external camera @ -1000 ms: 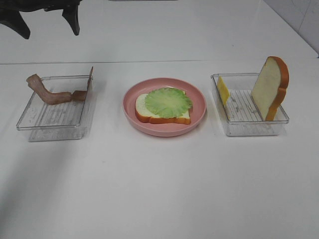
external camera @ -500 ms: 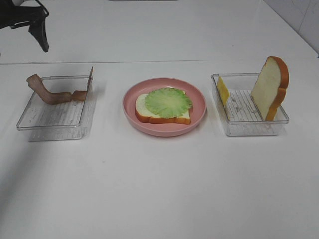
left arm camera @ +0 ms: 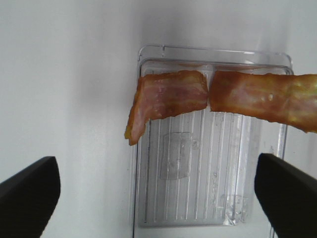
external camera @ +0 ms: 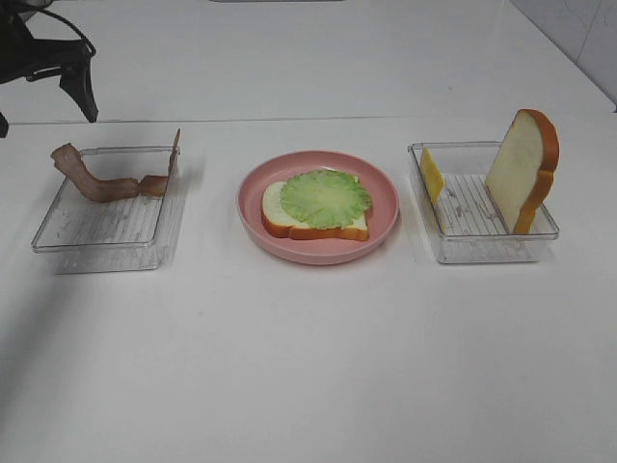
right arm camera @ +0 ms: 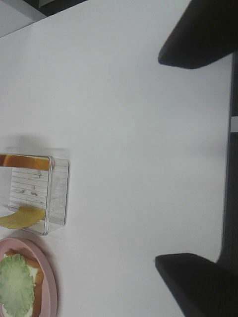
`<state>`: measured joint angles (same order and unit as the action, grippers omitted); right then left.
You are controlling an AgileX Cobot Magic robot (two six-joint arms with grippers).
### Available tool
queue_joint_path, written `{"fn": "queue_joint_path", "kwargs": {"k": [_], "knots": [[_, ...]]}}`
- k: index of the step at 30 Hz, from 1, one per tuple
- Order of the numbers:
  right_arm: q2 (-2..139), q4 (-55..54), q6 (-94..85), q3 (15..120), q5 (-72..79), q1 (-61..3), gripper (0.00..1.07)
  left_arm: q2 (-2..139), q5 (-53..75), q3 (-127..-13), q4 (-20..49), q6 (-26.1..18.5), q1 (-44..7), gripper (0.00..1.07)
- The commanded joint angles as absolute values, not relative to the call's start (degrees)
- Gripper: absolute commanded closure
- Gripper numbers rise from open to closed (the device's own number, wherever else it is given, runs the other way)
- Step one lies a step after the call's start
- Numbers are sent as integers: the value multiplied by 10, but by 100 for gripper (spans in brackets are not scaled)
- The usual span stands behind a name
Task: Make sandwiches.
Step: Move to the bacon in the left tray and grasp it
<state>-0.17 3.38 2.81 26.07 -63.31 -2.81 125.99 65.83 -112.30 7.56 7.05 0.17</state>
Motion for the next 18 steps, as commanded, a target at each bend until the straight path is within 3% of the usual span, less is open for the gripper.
{"fn": "queue_joint_path", "kwargs": {"k": [1, 18], "knots": [[-21, 32, 32, 263, -635, -26, 9, 1289, 647, -1120, 78, 69, 1, 6], [-21, 32, 32, 263, -635, -26, 9, 1336, 589, -1122, 79, 60, 1, 8]]}}
